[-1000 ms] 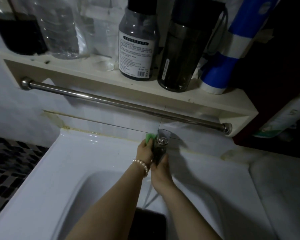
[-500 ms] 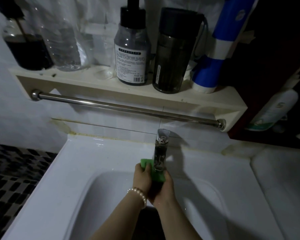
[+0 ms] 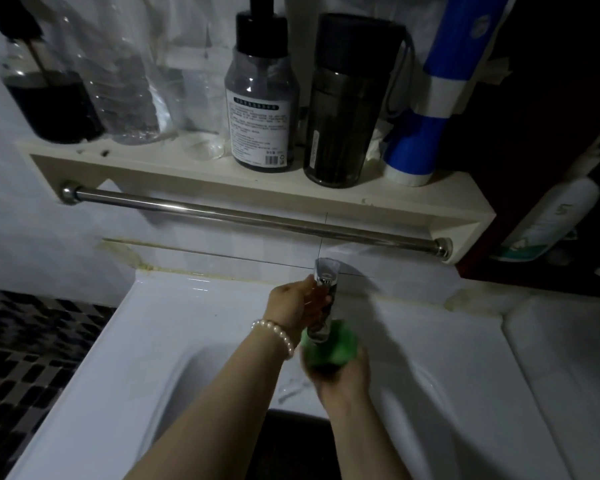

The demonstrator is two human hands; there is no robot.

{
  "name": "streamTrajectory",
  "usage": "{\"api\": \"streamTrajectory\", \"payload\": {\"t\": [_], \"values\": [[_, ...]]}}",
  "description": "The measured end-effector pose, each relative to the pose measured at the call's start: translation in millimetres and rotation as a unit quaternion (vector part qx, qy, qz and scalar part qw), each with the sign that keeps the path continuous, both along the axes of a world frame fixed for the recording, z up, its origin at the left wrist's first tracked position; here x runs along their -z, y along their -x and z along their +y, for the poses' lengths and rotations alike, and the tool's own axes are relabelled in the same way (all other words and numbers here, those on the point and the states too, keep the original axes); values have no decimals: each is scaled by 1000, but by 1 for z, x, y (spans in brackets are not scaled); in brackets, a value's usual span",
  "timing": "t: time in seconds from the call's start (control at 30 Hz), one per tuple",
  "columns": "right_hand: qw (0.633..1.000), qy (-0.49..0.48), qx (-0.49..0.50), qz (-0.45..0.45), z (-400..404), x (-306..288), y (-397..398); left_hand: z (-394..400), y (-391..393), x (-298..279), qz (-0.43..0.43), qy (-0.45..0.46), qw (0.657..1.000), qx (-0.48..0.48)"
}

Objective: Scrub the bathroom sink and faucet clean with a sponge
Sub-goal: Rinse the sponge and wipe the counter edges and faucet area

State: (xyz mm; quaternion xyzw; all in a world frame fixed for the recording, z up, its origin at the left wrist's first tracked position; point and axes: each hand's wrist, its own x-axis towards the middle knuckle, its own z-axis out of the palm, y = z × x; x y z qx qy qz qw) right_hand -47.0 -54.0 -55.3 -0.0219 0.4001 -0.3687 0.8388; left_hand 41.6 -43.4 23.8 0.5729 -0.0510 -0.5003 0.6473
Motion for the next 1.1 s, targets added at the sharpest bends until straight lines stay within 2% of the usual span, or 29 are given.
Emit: {"api": "streamTrajectory", "payload": {"t": [0.07,0.1,0.13,0.2,0.27,0.3,0.33,0.37,0.43,0.5,0.57,0.67,0.77,0.8,0.83,0.9,0.93,1.0,1.03,1.1], "values": [[981,110,83,139,-10,-23,-3,-3,2,-6,61,26,998,4],[951,200,112,208,-13,-39,-5,-4,4,-9,83,32,996,10],[902,315,109,274,-16,-53,-8,-5,6,-12,101,36,994,13],[748,514,5,419,-25,-65,-18,-5,8,-17,145,57,988,7],[600,588,-133,526,-39,-68,-29,-4,9,-19,208,82,975,-22],[545,601,-184,555,-48,-68,-34,-4,9,-20,244,99,964,-37],[509,605,-223,570,-59,-69,-39,-5,8,-19,281,123,951,-45],[492,599,-257,577,-70,-71,-45,-6,8,-17,306,143,940,-50],[500,563,-322,575,-93,-82,-56,-8,7,-14,307,147,939,-47],[524,542,-365,546,-105,-86,-61,-7,4,-12,289,139,947,-28],[542,572,-353,505,-99,-79,-52,-5,3,-11,282,134,949,-32],[525,645,-285,477,-84,-60,-31,-5,4,-12,294,153,943,-33],[545,605,-322,482,-106,-63,-48,-6,5,-8,263,139,954,-15],[563,578,-342,482,-114,-66,-55,-5,4,-6,257,132,957,-7],[599,547,-348,471,-121,-68,-60,-5,2,-6,255,125,959,-2],[719,470,-312,406,-128,-66,-58,-5,-1,-4,254,118,960,3],[782,417,-271,376,-125,-59,-52,-4,-2,-4,251,115,961,5],[870,305,-175,346,-107,-41,-39,-3,-1,-3,242,121,962,27],[888,267,-140,347,-97,-29,-35,-1,-1,-4,232,123,964,39],[901,250,-80,346,-78,-14,-31,1,-1,-5,188,109,975,53]]}}
